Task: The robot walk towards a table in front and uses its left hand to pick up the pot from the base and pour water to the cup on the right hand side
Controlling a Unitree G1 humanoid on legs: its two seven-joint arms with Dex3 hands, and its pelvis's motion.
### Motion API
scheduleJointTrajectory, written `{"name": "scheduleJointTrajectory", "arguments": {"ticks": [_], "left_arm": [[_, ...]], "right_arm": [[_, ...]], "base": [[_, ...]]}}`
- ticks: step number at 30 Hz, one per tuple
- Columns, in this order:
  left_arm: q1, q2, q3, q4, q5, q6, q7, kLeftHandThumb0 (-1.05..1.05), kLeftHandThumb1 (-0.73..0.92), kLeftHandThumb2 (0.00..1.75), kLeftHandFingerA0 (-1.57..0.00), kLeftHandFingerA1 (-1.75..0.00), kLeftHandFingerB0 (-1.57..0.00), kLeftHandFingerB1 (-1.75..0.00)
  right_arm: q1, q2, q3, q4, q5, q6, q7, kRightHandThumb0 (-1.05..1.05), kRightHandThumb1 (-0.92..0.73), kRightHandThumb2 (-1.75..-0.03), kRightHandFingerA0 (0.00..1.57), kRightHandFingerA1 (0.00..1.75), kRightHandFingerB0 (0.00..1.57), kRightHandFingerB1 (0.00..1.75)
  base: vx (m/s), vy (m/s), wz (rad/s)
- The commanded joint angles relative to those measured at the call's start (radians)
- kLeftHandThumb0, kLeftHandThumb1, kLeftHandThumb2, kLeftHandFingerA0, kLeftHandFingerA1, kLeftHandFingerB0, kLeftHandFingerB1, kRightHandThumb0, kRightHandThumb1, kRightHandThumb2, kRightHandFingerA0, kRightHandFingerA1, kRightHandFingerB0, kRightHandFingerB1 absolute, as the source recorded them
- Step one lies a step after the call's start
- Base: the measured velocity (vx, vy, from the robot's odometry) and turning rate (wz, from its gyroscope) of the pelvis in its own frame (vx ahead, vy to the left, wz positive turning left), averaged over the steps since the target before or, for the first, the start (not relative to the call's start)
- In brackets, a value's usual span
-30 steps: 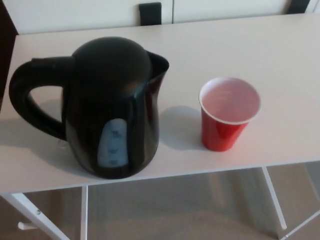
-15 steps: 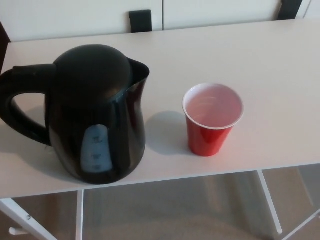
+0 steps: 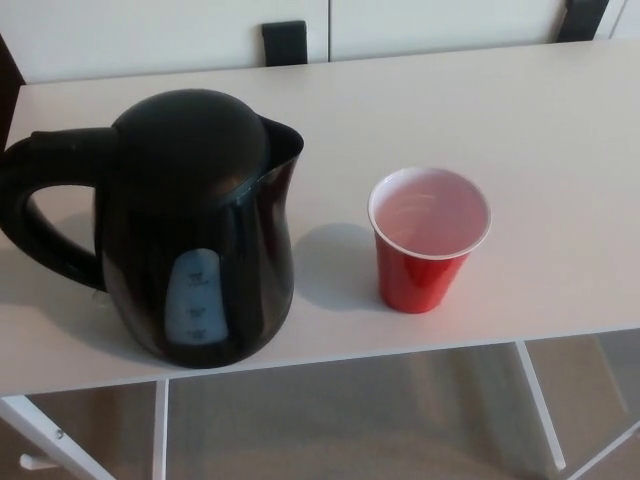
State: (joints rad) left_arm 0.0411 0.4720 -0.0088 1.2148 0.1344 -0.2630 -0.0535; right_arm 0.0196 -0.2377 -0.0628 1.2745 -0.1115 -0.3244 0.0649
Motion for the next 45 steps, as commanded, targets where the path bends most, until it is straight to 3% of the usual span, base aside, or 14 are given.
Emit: {"name": "scheduleJointTrajectory", "arguments": {"ticks": [1,2,3,11,13,15,21,30,31,33,38,39,43,45], "left_arm": [[0.009,0.005,0.010,-0.001,0.001,-0.022,0.010,-0.38,0.68,0.60,-0.38,-1.33,-0.51,-0.87],[0.010,0.005,0.012,-0.002,-0.001,-0.024,0.008,-0.38,0.68,0.60,-0.38,-1.33,-0.51,-0.87],[0.012,0.006,0.015,-0.007,-0.003,-0.015,0.007,-0.38,0.67,0.60,-0.43,-1.01,-0.52,-0.49],[0.009,-0.002,0.040,-0.005,-0.016,-0.016,-0.005,-0.35,0.65,0.59,-0.38,-1.29,-0.49,-0.79],[0.004,-0.001,0.033,-0.009,0.001,-0.012,0.019,-0.38,0.65,0.59,-0.43,-1.03,-0.52,-0.61],[-0.003,-0.008,0.044,-0.024,-0.008,0.018,0.035,-0.38,0.64,0.59,-0.46,-0.43,-0.44,-0.39],[-0.010,-0.009,0.047,-0.028,0.002,0.020,0.064,-0.41,0.55,0.80,-0.43,-0.61,-0.39,-0.51],[-0.011,-0.013,0.067,-0.025,-0.013,0.013,0.059,-0.33,0.66,0.58,-0.44,-0.53,-0.42,-0.41],[-0.007,-0.017,0.077,-0.030,-0.020,0.014,0.069,-0.41,0.54,0.78,-0.40,-0.60,-0.32,-0.49],[-0.014,-0.023,0.090,-0.026,-0.026,0.028,0.082,-0.34,0.66,0.59,-0.39,-0.38,-0.26,-0.33],[-0.013,-0.032,0.131,-0.035,-0.048,0.011,0.093,-0.31,0.66,0.59,-0.44,-0.46,-0.23,-0.32],[-0.017,-0.037,0.148,-0.036,-0.060,0.015,0.098,-0.25,0.49,0.93,-0.39,-0.61,-0.08,-0.46],[-0.021,-0.043,0.159,-0.030,-0.052,0.008,0.121,-0.24,0.48,0.93,-0.40,-0.62,-0.11,-0.48],[-0.020,-0.050,0.183,-0.037,-0.072,-0.016,0.135,-0.30,0.63,0.59,-0.50,-0.42,-0.27,-0.33]], "right_arm": [[0.005,-0.004,-0.010,0.002,0.011,0.008,-0.006,-0.59,-0.37,-0.75,0.89,0.86,0.61,0.68],[0.005,-0.003,-0.011,0.002,0.012,0.008,-0.007,-0.59,-0.37,-0.75,0.89,0.86,0.61,0.68],[0.006,-0.003,-0.011,0.003,0.012,0.005,-0.005,-0.58,-0.38,-0.75,0.90,0.87,0.62,0.68],[0.005,-0.006,-0.006,0.002,0.007,0.005,-0.002,-0.60,-0.39,-0.72,0.90,0.85,0.61,0.67],[0.002,-0.005,-0.006,0.000,0.008,0.008,-0.001,-0.60,-0.39,-0.74,0.90,0.86,0.61,0.68],[-0.002,-0.007,0.003,-0.002,-0.002,0.001,-0.008,-0.59,-0.39,-0.73,0.92,0.85,0.63,0.68],[-0.010,-0.003,0.002,-0.003,0.005,0.007,-0.007,-0.61,-0.37,-0.71,0.92,0.86,0.62,0.67],[-0.013,-0.004,-0.001,-0.001,0.007,0.004,-0.002,-0.62,-0.28,-0.88,0.92,0.89,0.61,0.72],[-0.013,-0.004,-0.002,-0.001,0.008,0.005,-0.002,-0.62,-0.38,-0.73,0.95,0.86,0.64,0.68],[-0.013,-0.003,-0.005,-0.005,0.012,0.006,-0.002,-0.63,-0.38,-0.75,0.94,0.87,0.63,0.70],[-0.020,-0.004,-0.002,-0.001,0.006,0.012,-0.008,-0.62,-0.39,-0.70,0.93,0.82,0.63,0.67],[-0.023,-0.004,0.000,0.000,0.004,0.013,-0.007,-0.63,-0.39,-0.71,0.93,0.84,0.63,0.68],[-0.019,-0.002,-0.010,-0.003,0.017,0.008,0.002,-0.61,-0.39,-0.72,0.91,0.85,0.62,0.69],[-0.021,0.001,-0.014,-0.004,0.020,0.003,0.003,-0.61,-0.38,-0.73,0.90,0.86,0.63,0.70]], "base": [[0.00,0.000,0.00],[0.00,0.000,0.00],[0.00,0.000,0.00],[0.00,0.000,0.00],[0.00,0.000,0.00],[0.00,0.000,0.00],[0.00,0.000,0.00],[0.00,0.000,0.00],[0.00,0.000,0.00],[0.00,0.000,0.00],[0.00,0.000,0.00],[0.00,0.000,0.00],[0.00,0.000,0.00],[0.00,0.000,0.00]]}}
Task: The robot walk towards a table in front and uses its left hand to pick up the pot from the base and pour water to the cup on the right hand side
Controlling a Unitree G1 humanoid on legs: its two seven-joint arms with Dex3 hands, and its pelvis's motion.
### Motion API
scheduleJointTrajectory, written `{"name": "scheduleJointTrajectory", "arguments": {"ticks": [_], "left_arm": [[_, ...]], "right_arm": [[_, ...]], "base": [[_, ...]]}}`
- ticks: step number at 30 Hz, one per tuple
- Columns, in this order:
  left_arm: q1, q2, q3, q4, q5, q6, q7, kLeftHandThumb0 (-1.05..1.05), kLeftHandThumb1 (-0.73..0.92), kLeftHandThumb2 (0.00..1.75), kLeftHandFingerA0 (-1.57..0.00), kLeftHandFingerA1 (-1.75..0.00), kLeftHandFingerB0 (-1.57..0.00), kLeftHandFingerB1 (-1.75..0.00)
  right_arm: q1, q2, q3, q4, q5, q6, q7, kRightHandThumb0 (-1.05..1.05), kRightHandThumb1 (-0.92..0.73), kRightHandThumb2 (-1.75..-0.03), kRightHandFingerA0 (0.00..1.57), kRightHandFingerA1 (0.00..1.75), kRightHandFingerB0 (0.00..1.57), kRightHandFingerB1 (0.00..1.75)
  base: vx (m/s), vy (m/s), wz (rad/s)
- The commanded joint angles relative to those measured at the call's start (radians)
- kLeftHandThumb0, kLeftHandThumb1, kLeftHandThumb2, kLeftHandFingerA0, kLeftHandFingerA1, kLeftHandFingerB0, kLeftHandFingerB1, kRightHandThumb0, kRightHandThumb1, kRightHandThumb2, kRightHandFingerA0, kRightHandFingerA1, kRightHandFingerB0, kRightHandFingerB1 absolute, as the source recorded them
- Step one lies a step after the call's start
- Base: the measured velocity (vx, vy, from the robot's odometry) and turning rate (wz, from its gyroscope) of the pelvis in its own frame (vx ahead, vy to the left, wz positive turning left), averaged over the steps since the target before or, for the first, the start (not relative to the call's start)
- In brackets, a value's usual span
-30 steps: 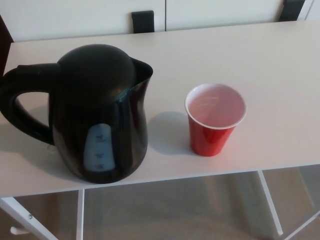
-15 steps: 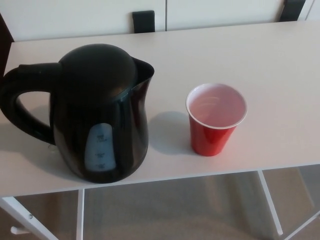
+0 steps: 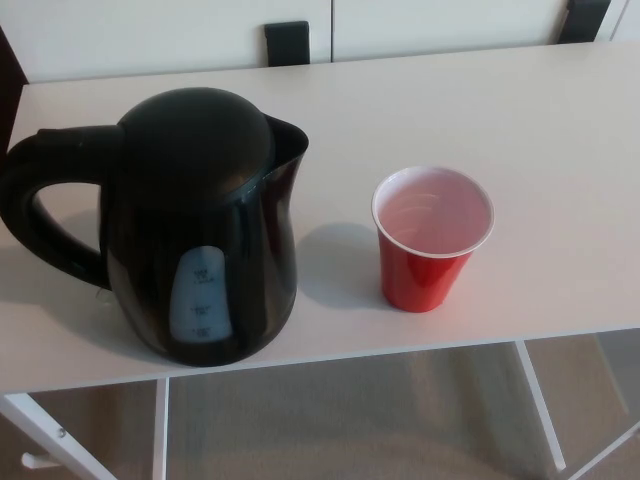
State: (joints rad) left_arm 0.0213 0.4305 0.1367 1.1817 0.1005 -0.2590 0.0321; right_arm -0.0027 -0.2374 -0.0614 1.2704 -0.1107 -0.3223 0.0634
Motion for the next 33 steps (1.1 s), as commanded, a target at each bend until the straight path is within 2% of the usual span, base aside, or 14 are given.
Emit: {"name": "scheduleJointTrajectory", "arguments": {"ticks": [1,2,3,4,5,9,10,15,18,19,23,24,26,33], "left_arm": [[0.007,-0.020,0.076,-0.017,-0.073,-0.040,0.063,-0.31,0.61,0.59,-0.52,-0.49,-0.29,-0.33],[0.015,-0.034,0.124,-0.033,-0.117,-0.065,0.080,-0.31,0.61,0.59,-0.52,-0.49,-0.29,-0.33],[0.031,-0.061,0.234,-0.111,-0.214,-0.080,0.115,-0.24,0.44,0.90,-0.46,-0.65,-0.12,-0.47],[0.034,-0.067,0.252,-0.125,-0.218,-0.078,0.117,-0.24,0.44,0.90,-0.46,-0.65,-0.12,-0.47],[0.052,-0.074,0.296,-0.169,-0.260,-0.076,0.076,-0.32,0.63,0.59,-0.43,-0.43,-0.21,-0.30],[0.118,-0.084,0.450,-0.355,-0.367,-0.060,0.018,-0.34,0.61,0.59,-0.30,-0.34,-0.13,-0.28],[0.132,-0.073,0.482,-0.387,-0.396,-0.075,-0.010,-0.39,0.58,0.66,-0.10,-0.33,-0.10,-0.21],[0.199,-0.041,0.571,-0.621,-0.458,-0.074,-0.131,-0.48,0.48,0.66,-0.17,-0.37,-0.11,-0.33],[0.258,-0.019,0.548,-0.905,-0.529,0.000,-0.262,-0.52,0.43,0.65,-0.17,-0.36,-0.12,-0.33],[0.256,-0.012,0.530,-0.956,-0.551,0.016,-0.298,-0.28,0.31,0.86,0.00,-0.48,0.00,-0.48],[0.237,0.022,0.438,-1.117,-0.545,0.086,-0.356,-0.27,0.29,0.84,0.00,-0.48,0.00,-0.48],[0.228,0.027,0.425,-1.126,-0.542,0.095,-0.366,-0.47,0.31,0.68,-0.04,-0.39,-0.01,-0.27],[0.192,0.036,0.398,-1.117,-0.538,0.114,-0.392,-0.50,0.34,0.66,-0.06,-0.34,-0.07,-0.21],[0.036,0.048,0.289,-1.072,-0.479,0.171,-0.387,-0.41,0.44,0.57,-0.08,-0.31,-0.07,-0.22]], "right_arm": [[0.002,0.001,-0.014,-0.001,0.017,0.003,0.003,-0.62,-0.38,-0.74,0.91,0.86,0.64,0.70],[0.004,0.002,-0.014,-0.003,0.016,0.005,0.001,-0.62,-0.38,-0.74,0.91,0.86,0.64,0.70],[0.003,-0.005,-0.010,-0.001,0.011,0.006,0.010,-0.60,-0.37,-0.74,0.91,0.81,0.64,0.69],[0.003,-0.005,-0.010,-0.001,0.011,0.006,0.011,-0.60,-0.37,-0.74,0.91,0.81,0.64,0.69],[0.005,-0.008,-0.010,-0.002,0.012,0.004,0.015,-0.61,-0.38,-0.74,0.90,0.80,0.64,0.69],[0.012,-0.027,-0.021,-0.003,0.021,-0.001,0.026,-0.63,-0.26,-0.91,0.88,0.85,0.62,0.74],[0.010,-0.029,-0.026,-0.002,0.026,0.003,0.031,-0.61,-0.25,-0.92,0.92,0.87,0.63,0.76],[0.000,-0.027,-0.046,-0.004,0.045,0.013,0.049,-0.58,-0.28,-0.85,0.96,0.88,0.65,0.76],[0.006,-0.025,-0.051,-0.004,0.043,0.015,0.043,-0.59,-0.30,-0.83,0.93,0.87,0.65,0.76],[0.013,-0.025,-0.055,-0.005,0.046,0.011,0.044,-0.60,-0.29,-0.86,0.93,0.88,0.64,0.77],[0.029,-0.029,-0.063,0.006,0.047,0.015,0.050,-0.64,-0.25,-0.94,0.89,0.90,0.61,0.77],[0.030,-0.029,-0.067,0.008,0.049,0.017,0.054,-0.62,-0.30,-0.84,0.90,0.89,0.61,0.76],[0.033,-0.030,-0.074,0.011,0.054,0.017,0.061,-0.61,-0.30,-0.85,0.90,0.89,0.60,0.76],[0.030,-0.032,-0.091,0.012,0.055,0.035,0.065,-0.60,-0.29,-0.83,0.90,0.90,0.61,0.75]], "base": [[0.00,0.000,0.00],[0.00,0.000,0.00],[0.00,0.000,0.00],[0.00,0.000,0.00],[0.00,0.000,0.00],[0.00,0.000,0.00],[0.00,0.000,0.00],[0.00,0.000,0.00],[0.00,0.000,0.00],[0.00,0.000,0.00],[0.00,0.000,0.00],[0.00,0.000,0.00],[0.00,0.000,0.00],[0.00,0.000,0.00]]}}
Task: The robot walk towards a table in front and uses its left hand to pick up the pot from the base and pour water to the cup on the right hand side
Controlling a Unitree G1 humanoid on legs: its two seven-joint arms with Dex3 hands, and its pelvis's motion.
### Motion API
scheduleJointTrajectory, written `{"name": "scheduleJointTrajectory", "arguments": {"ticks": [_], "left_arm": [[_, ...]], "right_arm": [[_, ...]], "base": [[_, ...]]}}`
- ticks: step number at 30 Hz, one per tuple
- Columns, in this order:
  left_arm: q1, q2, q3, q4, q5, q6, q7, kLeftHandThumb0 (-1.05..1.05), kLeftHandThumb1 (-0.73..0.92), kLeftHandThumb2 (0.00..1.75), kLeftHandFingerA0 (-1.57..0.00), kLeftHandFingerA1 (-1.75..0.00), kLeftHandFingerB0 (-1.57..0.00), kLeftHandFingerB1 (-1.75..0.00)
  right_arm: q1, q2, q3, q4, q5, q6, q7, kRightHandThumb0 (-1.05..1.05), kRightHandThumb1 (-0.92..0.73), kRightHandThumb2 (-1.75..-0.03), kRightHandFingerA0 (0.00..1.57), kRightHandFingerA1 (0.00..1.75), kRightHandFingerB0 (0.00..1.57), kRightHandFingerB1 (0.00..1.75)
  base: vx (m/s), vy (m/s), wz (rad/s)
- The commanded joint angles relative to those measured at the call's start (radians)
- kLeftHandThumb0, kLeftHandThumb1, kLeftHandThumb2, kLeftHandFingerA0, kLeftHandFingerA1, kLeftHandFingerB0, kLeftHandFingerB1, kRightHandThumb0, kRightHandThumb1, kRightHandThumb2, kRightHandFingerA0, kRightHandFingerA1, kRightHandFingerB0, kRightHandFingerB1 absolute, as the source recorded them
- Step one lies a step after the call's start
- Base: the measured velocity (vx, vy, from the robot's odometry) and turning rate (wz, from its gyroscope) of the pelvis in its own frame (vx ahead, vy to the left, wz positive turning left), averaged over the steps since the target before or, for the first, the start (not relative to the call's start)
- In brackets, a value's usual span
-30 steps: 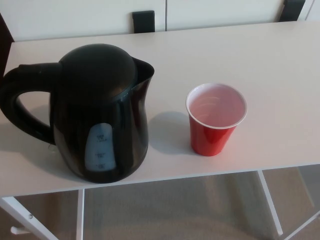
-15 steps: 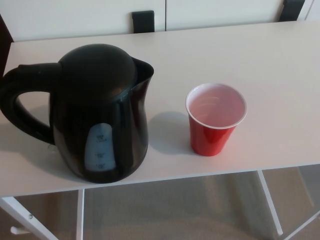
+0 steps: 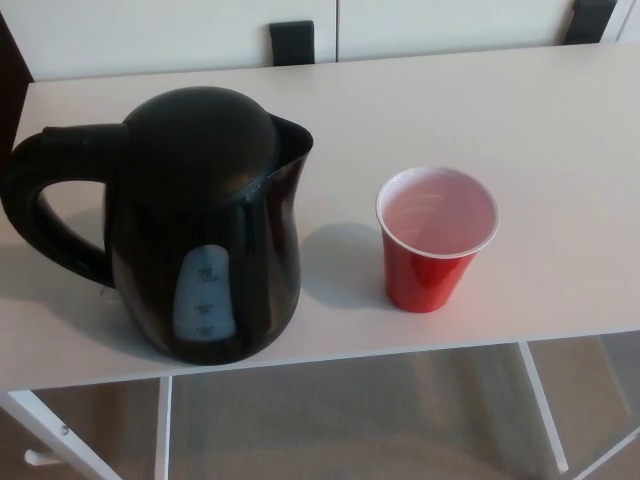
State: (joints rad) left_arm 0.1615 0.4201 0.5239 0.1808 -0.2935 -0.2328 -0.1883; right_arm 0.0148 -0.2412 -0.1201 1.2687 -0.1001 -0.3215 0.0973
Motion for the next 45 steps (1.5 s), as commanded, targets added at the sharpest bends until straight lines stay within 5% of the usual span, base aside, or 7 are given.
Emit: {"name": "scheduleJointTrajectory", "arguments": {"ticks": [1,25,26,32,34,37,45], "left_arm": [[-0.135,0.061,-0.116,-0.058,-0.079,0.161,-0.163,-0.43,0.45,0.54,-0.10,-0.30,-0.05,-0.25],[-0.376,0.009,-0.265,0.002,-0.002,0.361,-0.081,-0.53,0.38,0.65,-0.10,-0.35,-0.06,-0.24],[-0.382,-0.001,-0.272,0.005,0.006,0.366,-0.068,-0.28,0.26,0.83,0.00,-0.48,0.00,-0.48],[-0.386,-0.013,-0.280,0.011,0.020,0.363,-0.065,-0.56,0.39,0.65,-0.11,-0.35,-0.07,-0.25],[-0.388,-0.022,-0.292,0.019,0.038,0.348,-0.061,-0.28,0.29,0.85,0.00,-0.47,0.00,-0.48],[-0.391,-0.027,-0.292,0.023,0.040,0.347,-0.065,-0.55,0.39,0.66,-0.12,-0.37,-0.07,-0.25],[-0.412,-0.036,-0.345,0.038,0.099,0.332,-0.045,-0.31,0.27,0.85,0.00,-0.47,0.00,-0.48]], "right_arm": [[0.012,-0.028,-0.034,0.014,0.039,0.032,0.028,-0.60,-0.25,-0.94,0.92,0.92,0.60,0.77],[0.007,-0.031,-0.041,0.011,0.048,0.039,0.038,-0.61,-0.24,-0.93,0.86,0.90,0.58,0.76],[0.004,-0.030,-0.046,0.016,0.051,0.037,0.036,-0.61,-0.31,-0.85,0.90,0.89,0.61,0.76],[0.003,-0.028,-0.051,0.015,0.049,0.035,0.037,-0.60,-0.30,-0.86,0.91,0.90,0.61,0.77],[0.004,-0.033,-0.039,0.004,0.036,0.027,0.034,-0.62,-0.29,-0.85,0.88,0.90,0.60,0.76],[0.001,-0.032,-0.040,0.010,0.037,0.027,0.033,-0.62,-0.29,-0.84,0.90,0.89,0.61,0.76],[-0.014,-0.033,-0.055,0.012,0.049,0.031,0.033,-0.59,-0.29,-0.86,0.90,0.90,0.63,0.77]], "base": [[0.00,0.000,0.00],[0.00,0.000,0.00],[0.00,0.000,0.00],[0.00,0.000,0.00],[0.00,0.000,0.00],[0.00,0.000,0.00],[0.00,0.000,0.00]]}}
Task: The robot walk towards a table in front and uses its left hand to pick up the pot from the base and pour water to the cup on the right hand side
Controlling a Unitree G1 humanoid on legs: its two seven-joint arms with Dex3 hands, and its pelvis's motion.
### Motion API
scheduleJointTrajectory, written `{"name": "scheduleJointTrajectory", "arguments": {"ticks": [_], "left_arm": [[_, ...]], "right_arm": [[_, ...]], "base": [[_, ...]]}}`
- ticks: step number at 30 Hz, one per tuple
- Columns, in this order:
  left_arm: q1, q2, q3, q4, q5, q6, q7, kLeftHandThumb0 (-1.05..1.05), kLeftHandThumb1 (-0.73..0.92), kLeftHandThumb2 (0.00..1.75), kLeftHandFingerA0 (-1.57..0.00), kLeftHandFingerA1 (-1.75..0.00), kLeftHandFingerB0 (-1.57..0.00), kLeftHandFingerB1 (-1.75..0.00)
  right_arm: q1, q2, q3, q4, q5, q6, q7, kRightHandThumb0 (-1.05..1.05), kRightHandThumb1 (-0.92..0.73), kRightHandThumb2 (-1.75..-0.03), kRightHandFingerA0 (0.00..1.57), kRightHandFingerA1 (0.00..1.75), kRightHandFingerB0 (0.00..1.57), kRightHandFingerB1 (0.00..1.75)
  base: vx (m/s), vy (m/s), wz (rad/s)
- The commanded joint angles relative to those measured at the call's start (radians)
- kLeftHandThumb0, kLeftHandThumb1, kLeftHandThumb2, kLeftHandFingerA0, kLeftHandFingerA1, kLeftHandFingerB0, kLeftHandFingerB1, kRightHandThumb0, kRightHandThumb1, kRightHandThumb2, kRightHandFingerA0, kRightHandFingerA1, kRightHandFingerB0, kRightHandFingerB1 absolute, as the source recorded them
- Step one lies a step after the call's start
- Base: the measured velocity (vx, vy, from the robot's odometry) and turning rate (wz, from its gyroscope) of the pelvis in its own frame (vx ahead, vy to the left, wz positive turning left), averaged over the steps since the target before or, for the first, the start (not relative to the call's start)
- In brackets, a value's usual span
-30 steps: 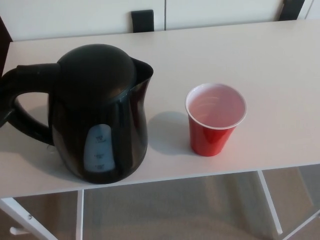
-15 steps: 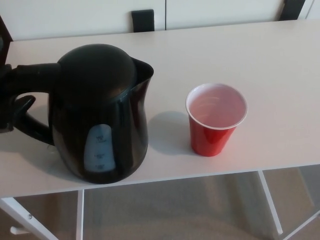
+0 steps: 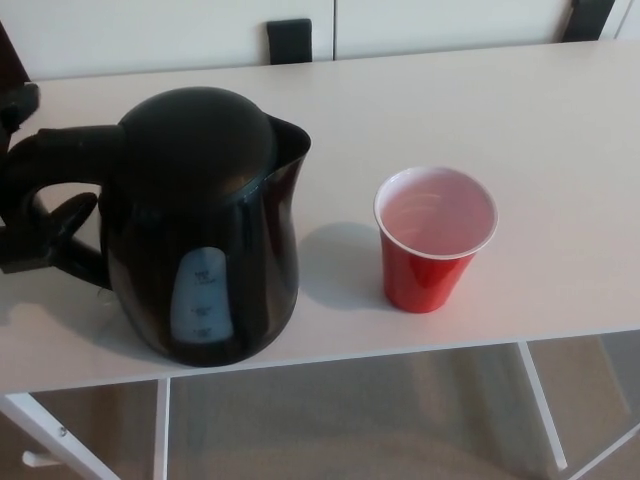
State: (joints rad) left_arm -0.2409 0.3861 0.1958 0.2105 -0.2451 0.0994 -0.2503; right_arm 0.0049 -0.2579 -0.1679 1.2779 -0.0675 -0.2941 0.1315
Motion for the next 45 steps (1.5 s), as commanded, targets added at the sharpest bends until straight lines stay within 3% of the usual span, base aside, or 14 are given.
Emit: {"name": "scheduleJointTrajectory", "arguments": {"ticks": [1,8,9,19,20,21,23,25,26,28,31,32,37,45], "left_arm": [[-0.012,-0.003,-0.022,0.013,0.056,-0.004,0.018,-0.31,0.26,0.85,0.00,-0.47,0.00,-0.48],[-0.008,-0.011,-0.037,0.018,0.071,-0.016,0.021,-0.31,0.28,0.86,0.00,-0.47,0.00,-0.48],[-0.009,-0.011,-0.037,0.017,0.074,-0.015,0.022,-0.61,0.42,0.71,-0.17,-0.39,-0.07,-0.31],[-0.025,-0.023,-0.034,0.031,0.080,-0.014,0.015,-0.60,0.43,0.69,-0.26,-0.40,-0.08,-0.32],[-0.029,-0.029,-0.031,0.032,0.077,-0.010,0.015,-0.55,0.44,0.70,-0.38,-0.44,-0.10,-0.35],[-0.031,-0.041,-0.029,0.034,0.083,-0.021,0.032,-0.40,0.61,0.61,-0.79,-0.46,-0.25,-0.31],[-0.031,-0.053,-0.029,0.039,0.098,-0.044,0.053,-0.40,0.61,0.61,-0.79,-0.46,-0.25,-0.31],[-0.043,-0.054,-0.032,0.053,0.122,-0.041,0.073,-0.26,0.82,0.67,-1.27,-0.65,-0.48,-0.36],[-0.046,-0.058,-0.028,0.057,0.115,-0.035,0.071,-0.26,0.82,0.67,-1.27,-0.65,-0.48,-0.36],[-0.043,-0.067,-0.027,0.046,0.107,-0.014,0.072,-0.23,0.79,0.63,-1.27,-1.16,-0.71,-0.42],[-0.038,-0.062,-0.040,0.046,0.111,-0.031,0.042,-0.19,0.79,0.63,-1.22,-1.22,-0.77,-0.46],[-0.036,-0.073,-0.047,0.044,0.116,-0.039,0.047,-0.14,0.79,0.63,-1.14,-1.22,-0.96,-0.60],[-0.029,-0.099,-0.058,0.031,0.112,-0.021,0.053,-0.12,0.76,0.76,-1.10,-1.33,-0.89,-1.00],[-0.014,-0.140,-0.059,-0.016,0.090,0.038,0.056,-0.11,0.78,0.71,-1.08,-1.36,-0.84,-1.04]], "right_arm": [[-0.008,-0.016,-0.009,0.003,0.018,0.003,0.001,-0.58,-0.28,-0.88,0.90,0.92,0.63,0.78],[-0.017,-0.018,-0.015,0.006,0.020,0.009,0.003,-0.62,-0.25,-0.92,0.90,0.90,0.61,0.77],[-0.017,-0.018,-0.015,0.005,0.019,0.008,0.003,-0.63,-0.24,-0.92,0.90,0.90,0.61,0.77],[-0.024,-0.018,-0.020,-0.010,0.027,0.020,0.007,-0.60,-0.29,-0.85,0.88,0.90,0.61,0.76],[-0.026,-0.018,-0.020,-0.010,0.026,0.021,0.005,-0.60,-0.29,-0.86,0.91,0.90,0.61,0.76],[-0.027,-0.019,-0.017,-0.010,0.023,0.022,0.004,-0.60,-0.24,-0.92,0.87,0.90,0.58,0.75],[-0.026,-0.021,-0.013,-0.013,0.020,0.024,0.005,-0.60,-0.24,-0.92,0.87,0.90,0.58,0.75],[-0.032,-0.019,-0.011,-0.012,0.018,0.027,0.004,-0.58,-0.23,-0.91,0.87,0.89,0.58,0.75],[-0.032,-0.019,-0.010,-0.012,0.018,0.026,0.004,-0.58,-0.23,-0.91,0.87,0.89,0.58,0.75],[-0.032,-0.018,-0.008,-0.006,0.015,0.023,0.002,-0.62,-0.29,-0.84,0.88,0.88,0.61,0.75],[-0.030,-0.018,-0.007,-0.005,0.016,0.015,0.004,-0.64,-0.24,-0.93,0.87,0.90,0.59,0.76],[-0.029,-0.019,-0.007,-0.007,0.017,0.019,0.004,-0.62,-0.25,-0.93,0.88,0.90,0.59,0.76],[-0.027,-0.021,-0.004,-0.016,0.016,0.022,0.005,-0.60,-0.24,-0.92,0.87,0.89,0.58,0.75],[-0.031,-0.029,0.003,-0.014,0.007,0.015,-0.001,-0.64,-0.25,-0.93,0.90,0.90,0.62,0.76]], "base": [[0.00,0.000,0.00],[0.00,0.000,0.00],[0.00,0.000,0.00],[0.00,0.000,0.00],[0.00,0.000,0.00],[0.00,0.000,0.00],[0.00,0.000,0.00],[0.00,0.000,0.00],[0.00,0.000,0.00],[0.00,0.000,0.00],[0.00,0.000,0.00],[0.00,0.000,0.00],[0.00,0.000,0.00],[0.00,0.000,0.00]]}}
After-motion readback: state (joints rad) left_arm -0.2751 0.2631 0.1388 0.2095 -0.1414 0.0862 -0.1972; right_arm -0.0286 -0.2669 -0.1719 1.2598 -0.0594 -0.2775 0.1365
